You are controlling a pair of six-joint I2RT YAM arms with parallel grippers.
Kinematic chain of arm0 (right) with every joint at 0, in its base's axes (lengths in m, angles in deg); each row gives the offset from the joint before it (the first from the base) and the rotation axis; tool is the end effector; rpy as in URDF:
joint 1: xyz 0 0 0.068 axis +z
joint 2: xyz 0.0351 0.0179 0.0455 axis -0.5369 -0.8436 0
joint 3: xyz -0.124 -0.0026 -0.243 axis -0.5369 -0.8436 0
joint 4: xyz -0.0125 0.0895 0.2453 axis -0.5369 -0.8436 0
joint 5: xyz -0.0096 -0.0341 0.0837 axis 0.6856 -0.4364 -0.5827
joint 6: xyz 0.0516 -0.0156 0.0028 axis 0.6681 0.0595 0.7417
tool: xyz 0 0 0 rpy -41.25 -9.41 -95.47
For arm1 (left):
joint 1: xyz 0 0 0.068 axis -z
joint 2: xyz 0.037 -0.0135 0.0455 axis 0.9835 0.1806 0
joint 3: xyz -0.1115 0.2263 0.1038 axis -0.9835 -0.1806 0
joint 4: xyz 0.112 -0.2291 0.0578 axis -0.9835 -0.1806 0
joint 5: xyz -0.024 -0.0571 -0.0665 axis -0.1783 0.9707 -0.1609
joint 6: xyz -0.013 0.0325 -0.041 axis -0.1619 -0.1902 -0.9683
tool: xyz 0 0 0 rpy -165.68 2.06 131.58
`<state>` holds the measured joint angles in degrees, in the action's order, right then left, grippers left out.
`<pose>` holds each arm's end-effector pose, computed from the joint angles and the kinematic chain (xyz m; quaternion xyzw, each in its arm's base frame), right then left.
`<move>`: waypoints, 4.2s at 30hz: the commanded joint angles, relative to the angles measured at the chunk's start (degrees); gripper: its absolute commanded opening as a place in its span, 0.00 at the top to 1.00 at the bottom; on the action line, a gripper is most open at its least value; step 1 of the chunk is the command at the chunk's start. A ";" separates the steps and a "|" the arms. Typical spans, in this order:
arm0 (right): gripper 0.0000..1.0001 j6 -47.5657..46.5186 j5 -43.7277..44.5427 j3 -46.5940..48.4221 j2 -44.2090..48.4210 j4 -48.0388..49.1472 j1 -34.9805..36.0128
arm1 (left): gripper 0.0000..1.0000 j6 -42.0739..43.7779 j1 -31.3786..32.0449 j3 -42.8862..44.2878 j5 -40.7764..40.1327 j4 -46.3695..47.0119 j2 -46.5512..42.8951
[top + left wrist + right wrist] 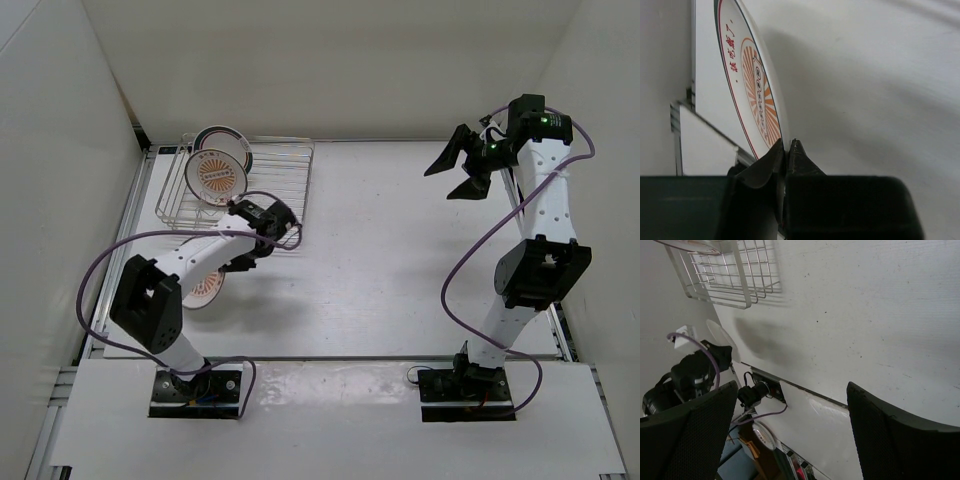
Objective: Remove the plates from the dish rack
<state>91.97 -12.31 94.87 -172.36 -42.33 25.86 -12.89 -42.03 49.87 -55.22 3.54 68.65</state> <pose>0.3594 -0.0203 0.3850 0.1294 0.9215 0.3234 0.1718 0.2283 -0.1443 0.2540 -0.0382 0.9252 0.3139 0.2100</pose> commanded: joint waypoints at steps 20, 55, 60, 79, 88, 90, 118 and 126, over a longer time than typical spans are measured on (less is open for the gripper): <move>0.10 -0.95 -0.47 2.79 -0.02 -8.24 -0.24 | 0.41 3.84 -13.83 -10.38 11.97 -0.57 4.96; 0.10 -0.34 -0.29 4.63 -1.60 -8.68 -2.26 | 0.00 -22.53 -51.18 18.26 55.30 37.40 2.22; 0.10 -0.42 -0.03 4.54 -1.16 -8.60 -2.62 | 0.15 -22.18 -54.78 25.21 59.95 39.50 12.49; 0.10 0.28 0.06 2.52 -0.63 -7.63 -4.02 | 0.13 -24.48 -57.08 40.35 69.02 43.36 27.46; 0.10 0.71 -0.82 1.30 -1.16 -7.54 -4.11 | 0.19 -17.51 -54.70 48.52 69.45 37.05 30.09; 0.10 0.81 -0.82 0.85 -1.42 -7.37 -4.02 | 0.24 -21.01 -53.47 46.94 69.19 38.01 29.75; 0.10 1.33 0.94 -0.91 -0.55 -7.72 -5.43 | 0.37 -28.24 -47.85 38.94 71.04 37.31 31.85; 0.10 1.16 0.50 -0.73 -1.08 -7.81 -5.61 | 0.47 -28.59 -48.46 36.39 72.26 38.45 29.57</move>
<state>93.44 -11.15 94.52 -174.21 -42.28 20.79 -42.20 -90.18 87.50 16.98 44.18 101.57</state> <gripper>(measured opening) 0.905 0.543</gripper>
